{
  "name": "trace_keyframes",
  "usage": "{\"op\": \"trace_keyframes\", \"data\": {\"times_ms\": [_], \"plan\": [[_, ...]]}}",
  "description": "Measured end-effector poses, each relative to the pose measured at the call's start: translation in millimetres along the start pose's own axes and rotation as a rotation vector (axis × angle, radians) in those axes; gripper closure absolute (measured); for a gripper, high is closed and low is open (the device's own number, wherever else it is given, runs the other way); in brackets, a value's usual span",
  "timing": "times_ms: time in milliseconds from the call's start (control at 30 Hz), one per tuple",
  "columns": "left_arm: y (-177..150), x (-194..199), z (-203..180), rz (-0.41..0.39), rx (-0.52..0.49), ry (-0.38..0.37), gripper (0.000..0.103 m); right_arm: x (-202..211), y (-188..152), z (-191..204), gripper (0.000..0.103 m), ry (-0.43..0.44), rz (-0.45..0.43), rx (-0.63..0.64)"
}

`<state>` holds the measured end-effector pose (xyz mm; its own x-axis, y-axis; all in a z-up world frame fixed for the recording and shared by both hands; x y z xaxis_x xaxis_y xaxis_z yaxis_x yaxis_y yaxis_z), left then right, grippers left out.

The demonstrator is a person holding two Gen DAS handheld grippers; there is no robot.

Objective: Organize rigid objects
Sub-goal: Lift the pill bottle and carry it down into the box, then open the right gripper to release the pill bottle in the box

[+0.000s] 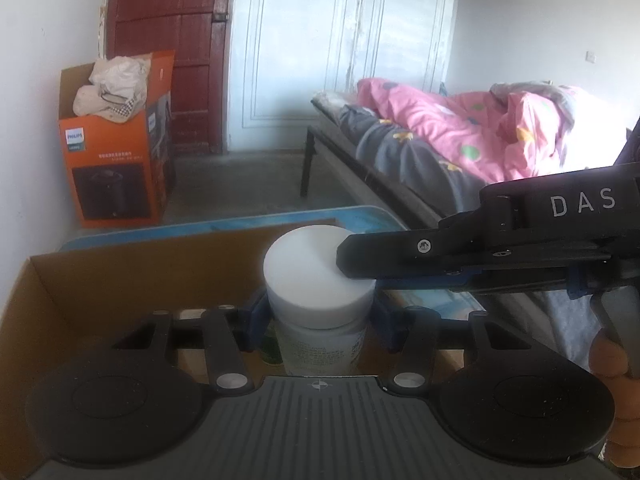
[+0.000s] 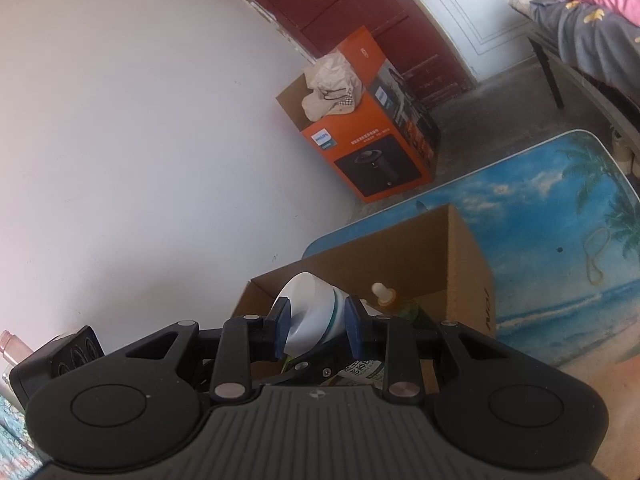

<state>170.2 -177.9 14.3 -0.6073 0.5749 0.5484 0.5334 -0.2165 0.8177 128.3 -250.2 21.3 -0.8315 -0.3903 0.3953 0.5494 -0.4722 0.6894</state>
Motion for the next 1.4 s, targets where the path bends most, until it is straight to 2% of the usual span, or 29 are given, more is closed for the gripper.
{"op": "trace_keyframes", "data": {"times_ms": [300,433,567,767,867,1100,1400], "plan": [[-9.7,-20.7,2.0,0.092,0.031,-0.012,0.051,-14.3,-5.3,-30.2,0.07,-0.036,0.046,-0.015],[-12.1,-23.6,-0.9,0.12,0.018,-0.012,0.05,-17.6,-5.5,-29.8,0.067,-0.072,0.066,0.016],[-15.0,-28.5,-5.9,0.143,0.015,-0.012,0.05,-21.4,-5.9,-28.5,0.059,-0.111,0.079,0.052],[-14.6,-31.2,-7.2,0.158,-0.005,0.015,0.05,-22.6,-5.5,-25.4,0.059,-0.13,0.077,0.082],[-13.8,-29.8,-9.4,0.153,-0.021,0.022,0.046,-21.8,-5.3,-24.2,0.058,-0.138,0.072,0.088],[-13.5,-25.0,-10.8,0.137,-0.056,0.063,0.029,-16.6,-1.1,-22.4,0.053,-0.14,0.051,0.087],[-10.8,-8.2,-14.6,0.083,-0.119,0.111,0.012,-0.5,2.7,-18.0,0.042,-0.16,0.009,0.105]]}}
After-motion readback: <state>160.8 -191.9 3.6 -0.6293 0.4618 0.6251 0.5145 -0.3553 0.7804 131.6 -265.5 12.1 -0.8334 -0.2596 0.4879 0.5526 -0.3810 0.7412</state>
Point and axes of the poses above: each gripper's, at about its wrist camera, not at the fingertips, and x roughly against the way its jaws point, z to its left, y to its top, the point moved 7 cm from there along -x, roughly the way its jaws point, and after that the axes turned 5 degrees about x, right-handed, at the moved point
